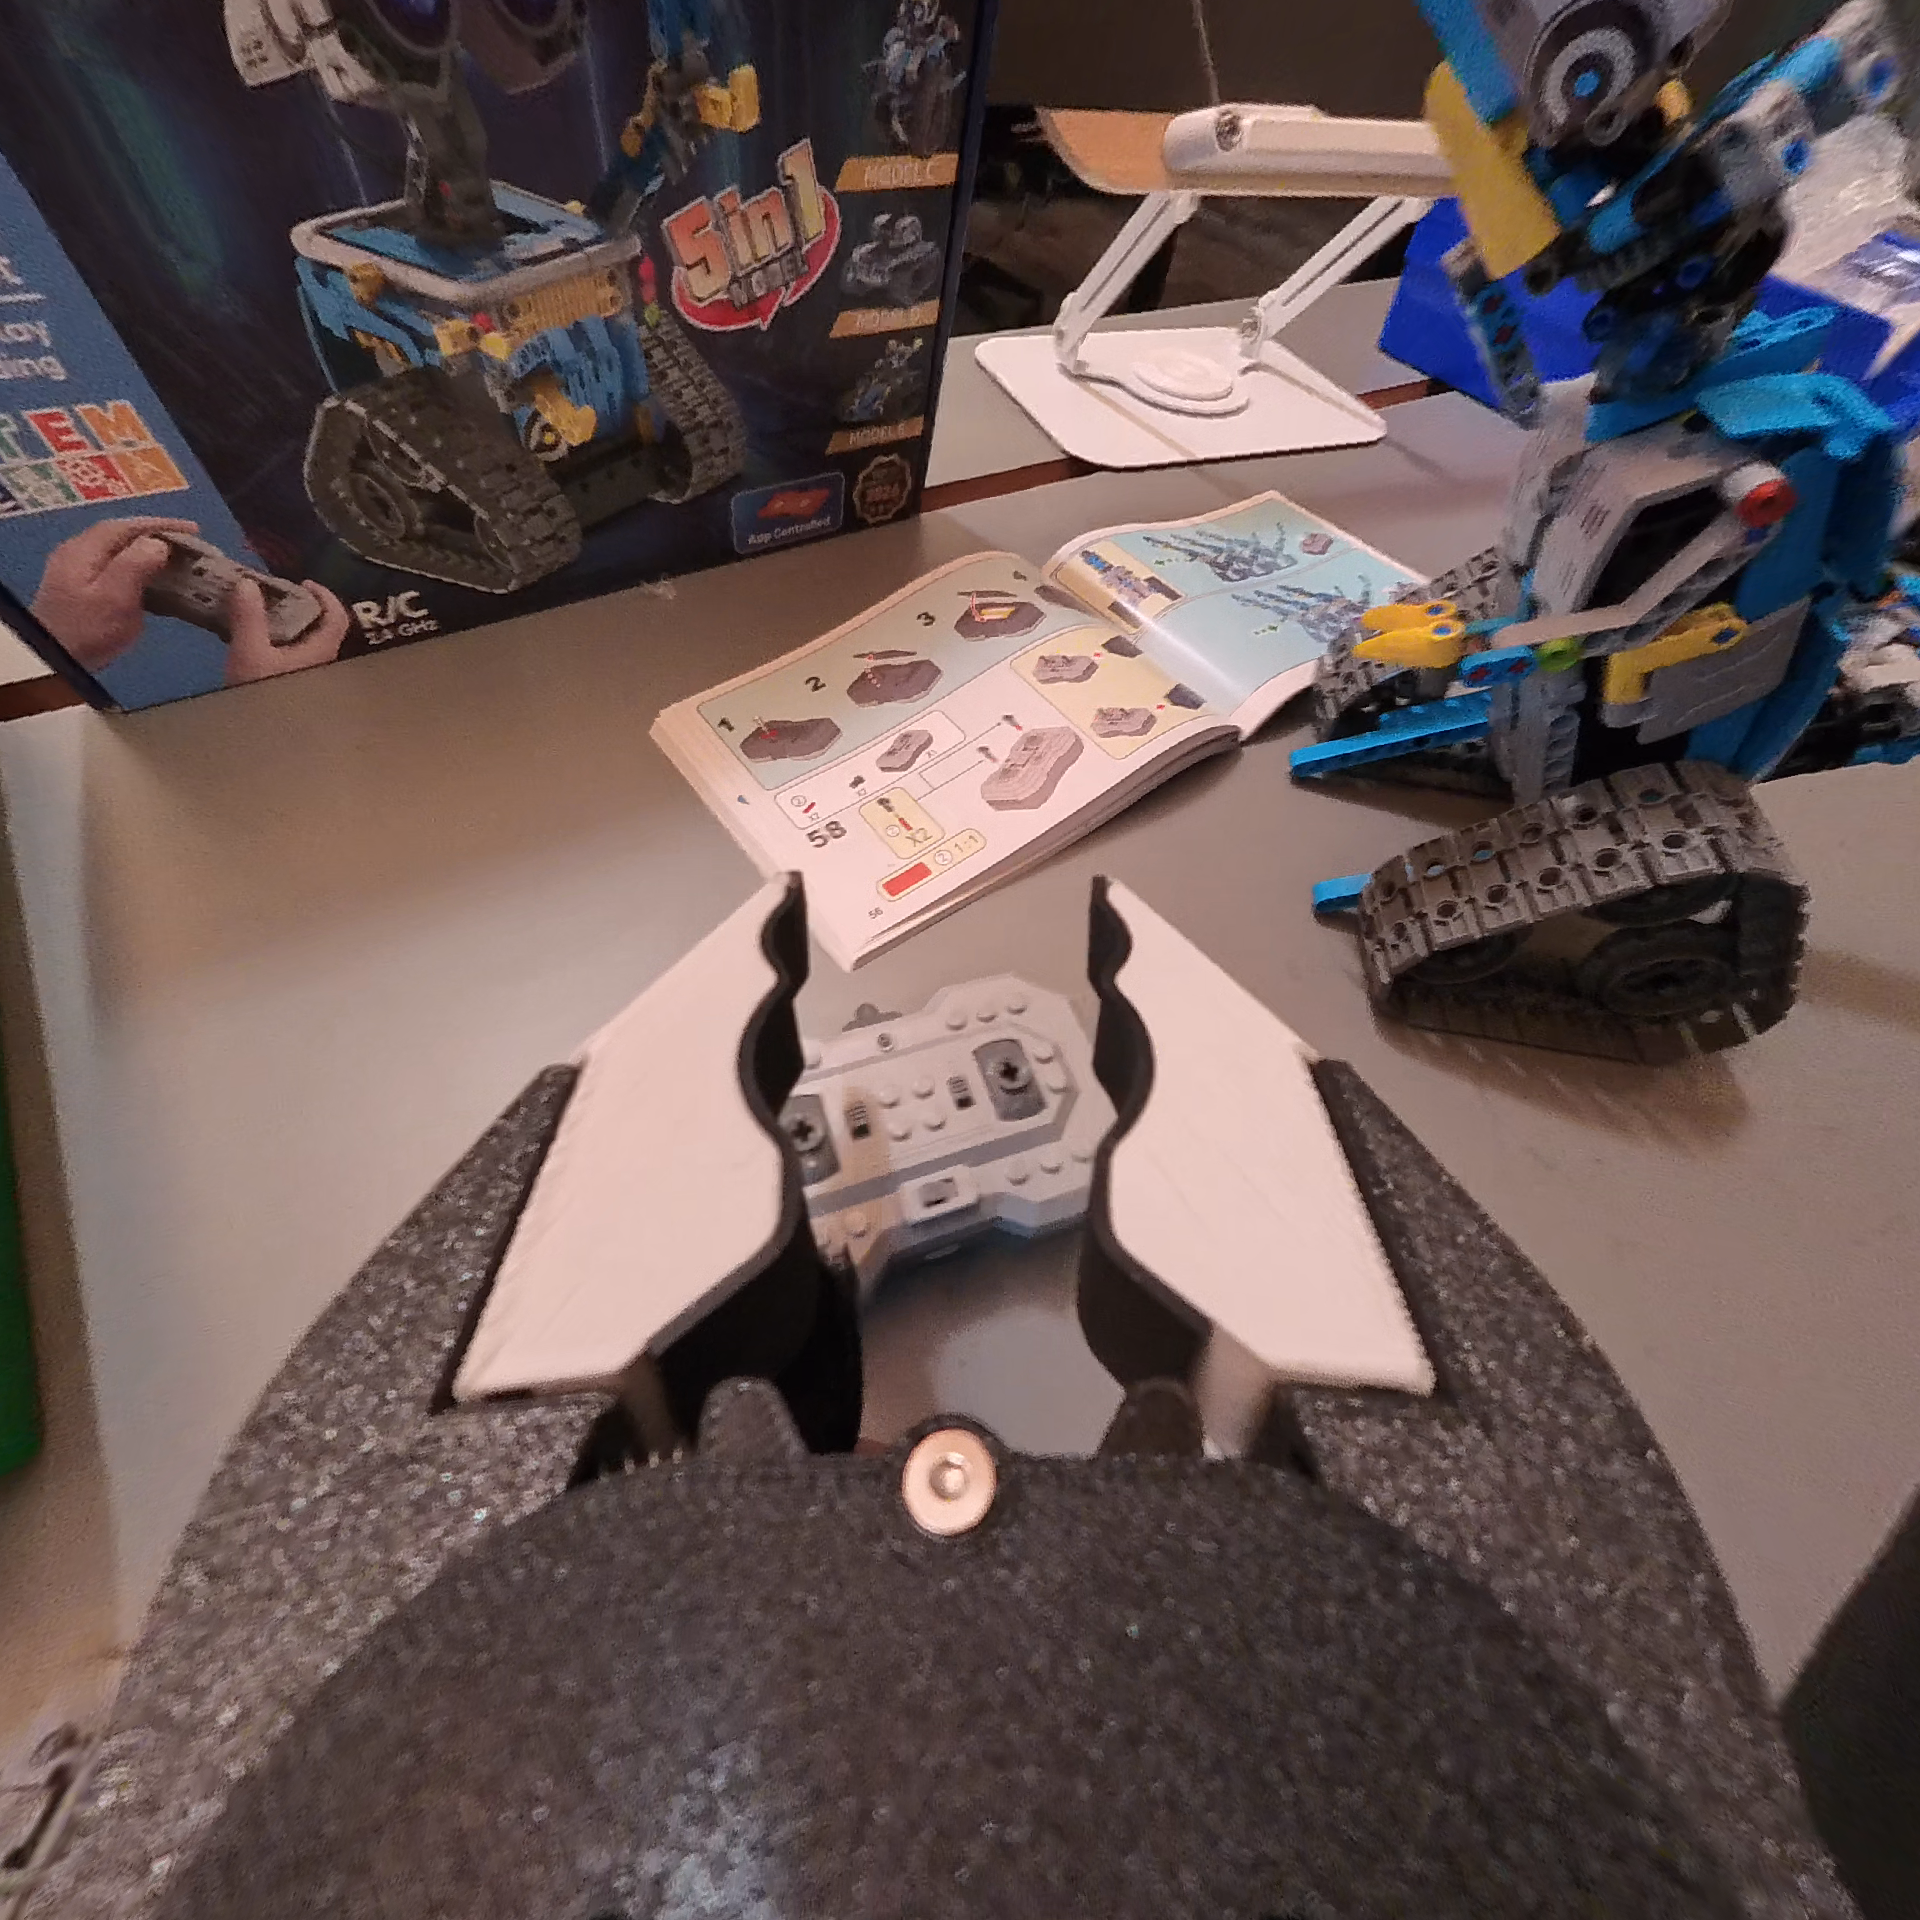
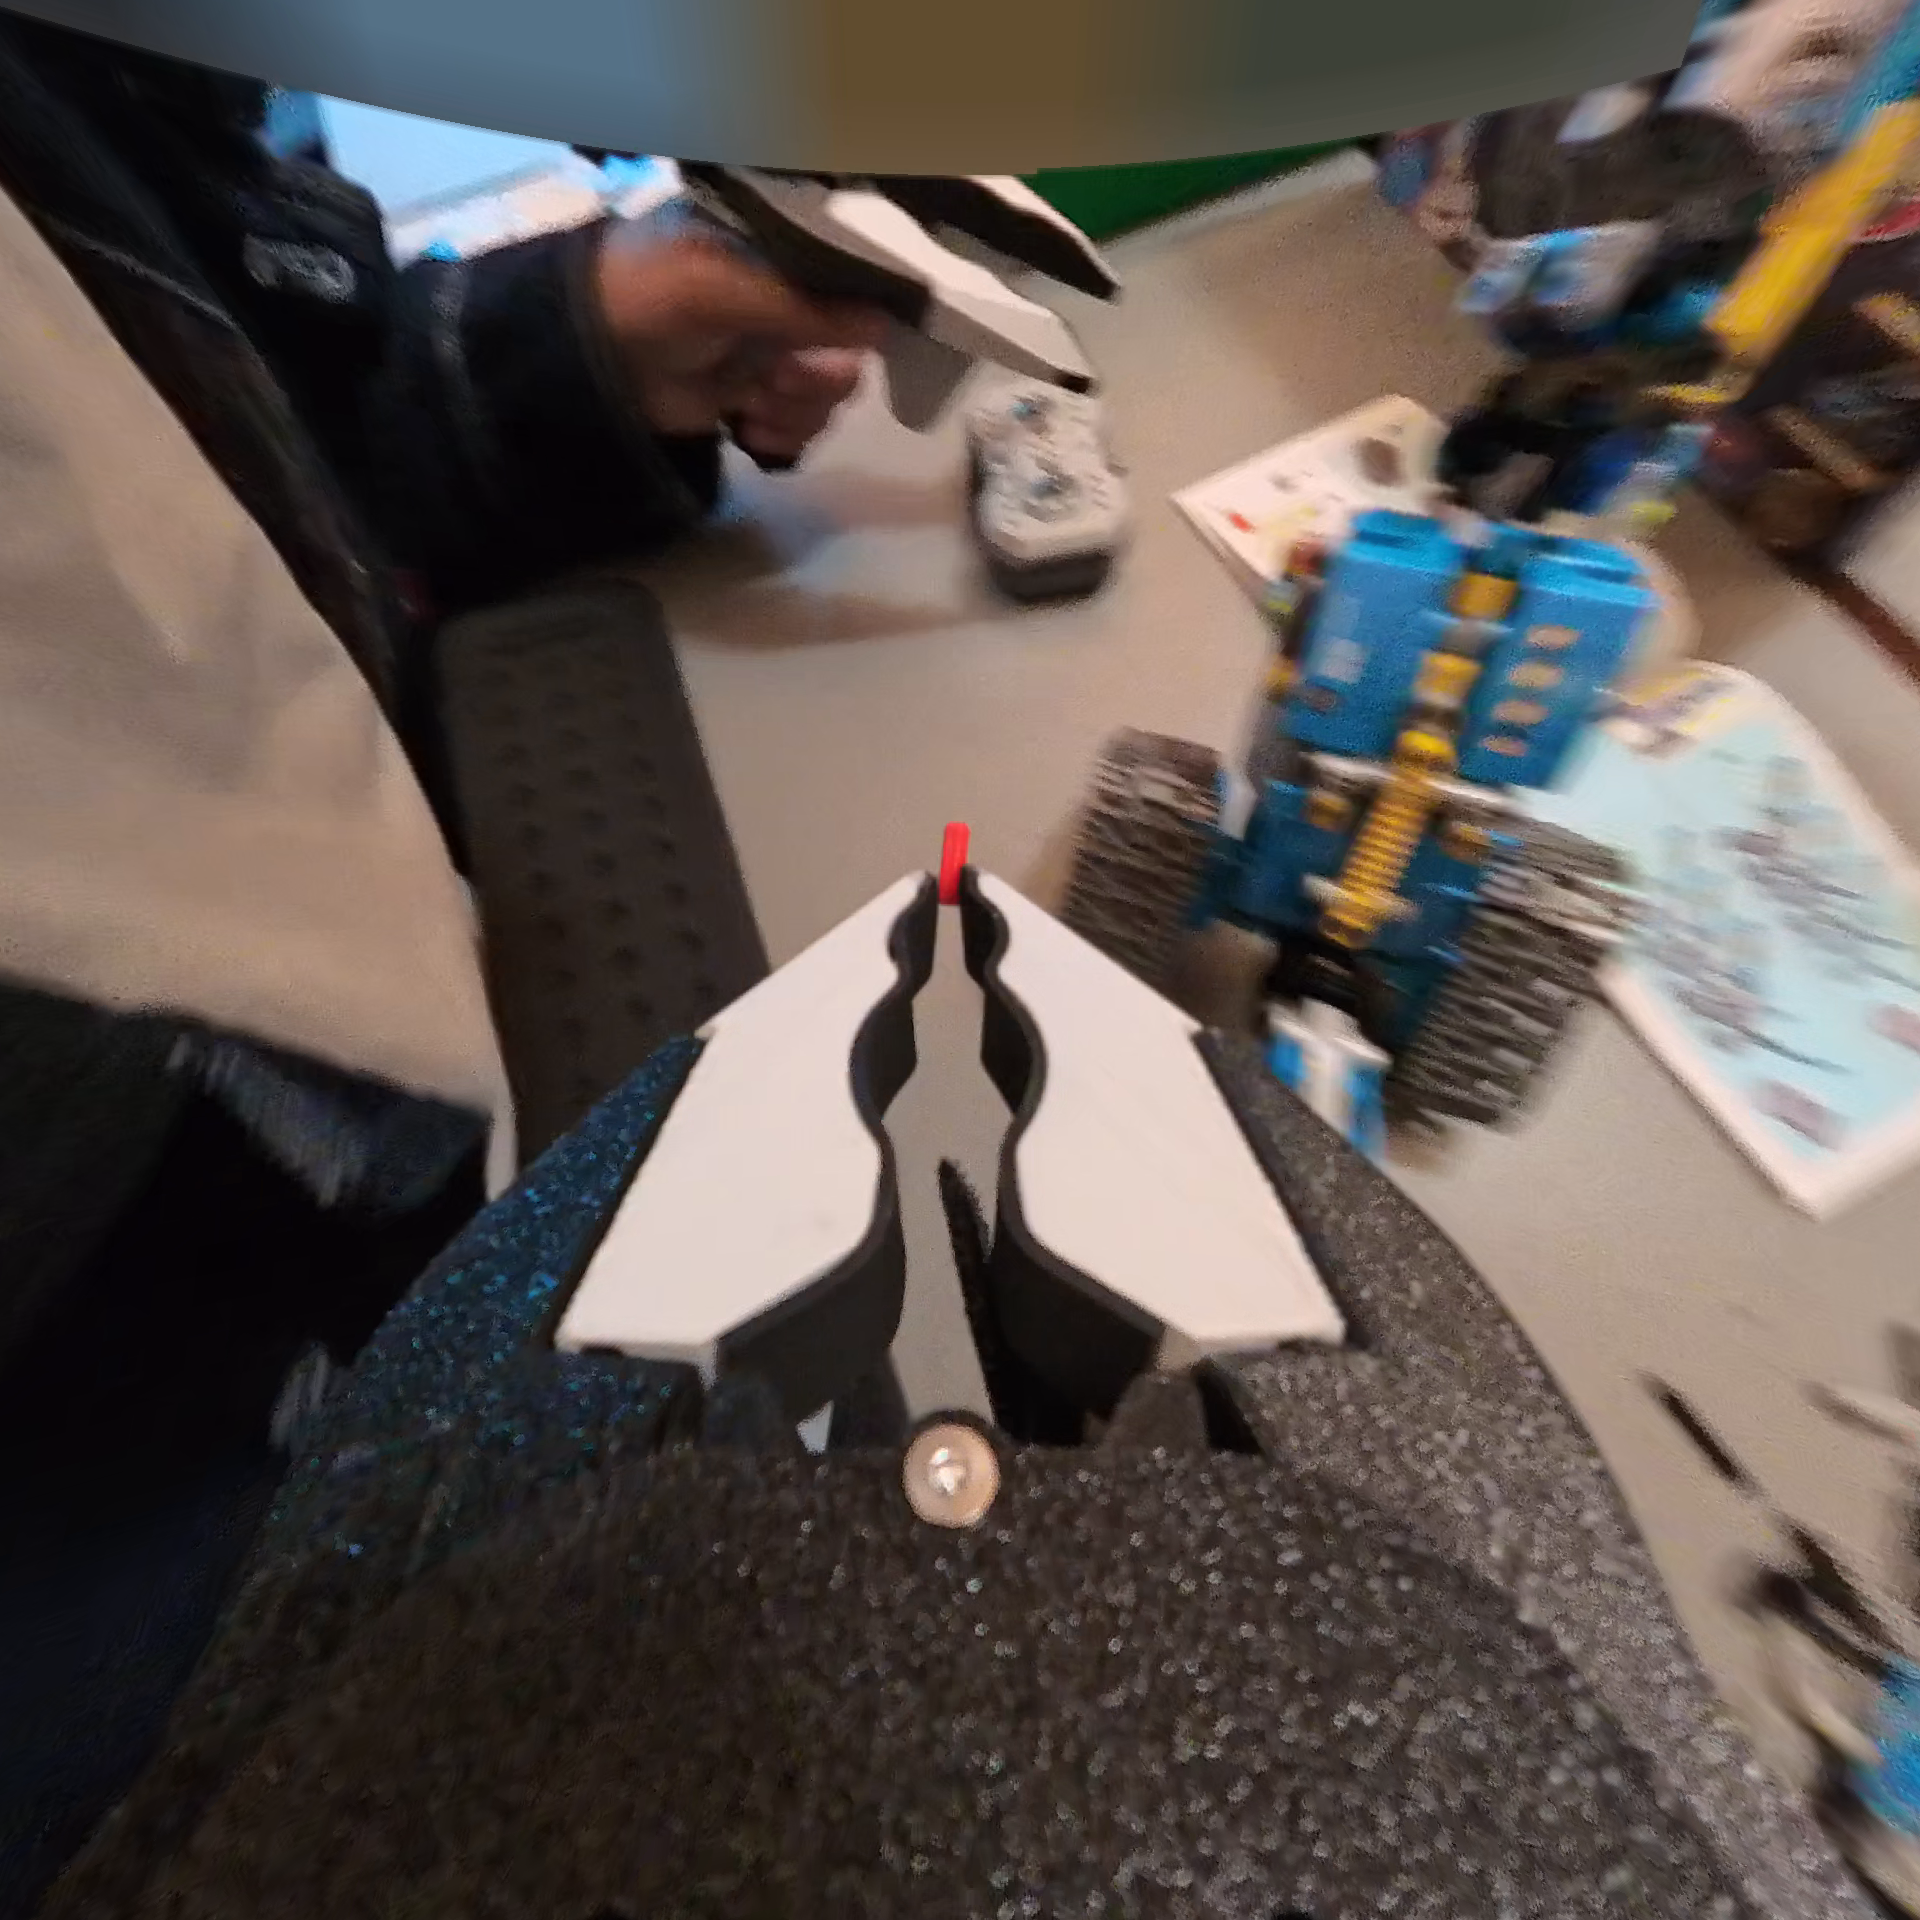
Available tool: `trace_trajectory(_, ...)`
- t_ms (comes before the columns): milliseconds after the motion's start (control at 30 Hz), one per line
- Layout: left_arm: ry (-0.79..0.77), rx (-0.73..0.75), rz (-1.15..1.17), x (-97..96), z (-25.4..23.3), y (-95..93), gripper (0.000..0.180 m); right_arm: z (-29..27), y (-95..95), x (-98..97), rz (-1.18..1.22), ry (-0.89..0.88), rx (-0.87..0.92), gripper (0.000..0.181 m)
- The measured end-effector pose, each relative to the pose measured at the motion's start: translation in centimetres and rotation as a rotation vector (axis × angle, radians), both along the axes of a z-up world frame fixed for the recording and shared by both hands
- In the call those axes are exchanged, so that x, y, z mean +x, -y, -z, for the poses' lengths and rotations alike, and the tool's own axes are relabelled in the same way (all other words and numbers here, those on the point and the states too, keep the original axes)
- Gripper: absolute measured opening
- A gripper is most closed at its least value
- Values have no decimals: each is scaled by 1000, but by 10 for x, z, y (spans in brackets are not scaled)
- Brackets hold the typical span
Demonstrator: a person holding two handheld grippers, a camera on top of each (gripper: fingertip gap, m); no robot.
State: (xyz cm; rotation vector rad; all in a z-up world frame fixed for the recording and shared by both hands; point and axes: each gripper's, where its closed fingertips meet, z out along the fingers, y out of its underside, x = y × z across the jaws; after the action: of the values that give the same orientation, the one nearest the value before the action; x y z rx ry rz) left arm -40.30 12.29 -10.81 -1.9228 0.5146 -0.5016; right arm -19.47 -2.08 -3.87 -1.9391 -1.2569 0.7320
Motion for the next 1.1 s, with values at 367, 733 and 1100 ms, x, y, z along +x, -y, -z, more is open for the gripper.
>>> trace_trajectory(367, 481, -132, 789, 102, -65, 138, 29, 36, -14, -117, 186, -515, -66, 3)
trace_trajectory(733, 597, -240, 820, 113, -62, 141, 15, 13, -5, -103, 133, -698, -129, 3)
trace_trajectory(1100, 419, -228, 770, 99, -50, 116, 1, 36, -17, -97, 213, -570, -107, 22)
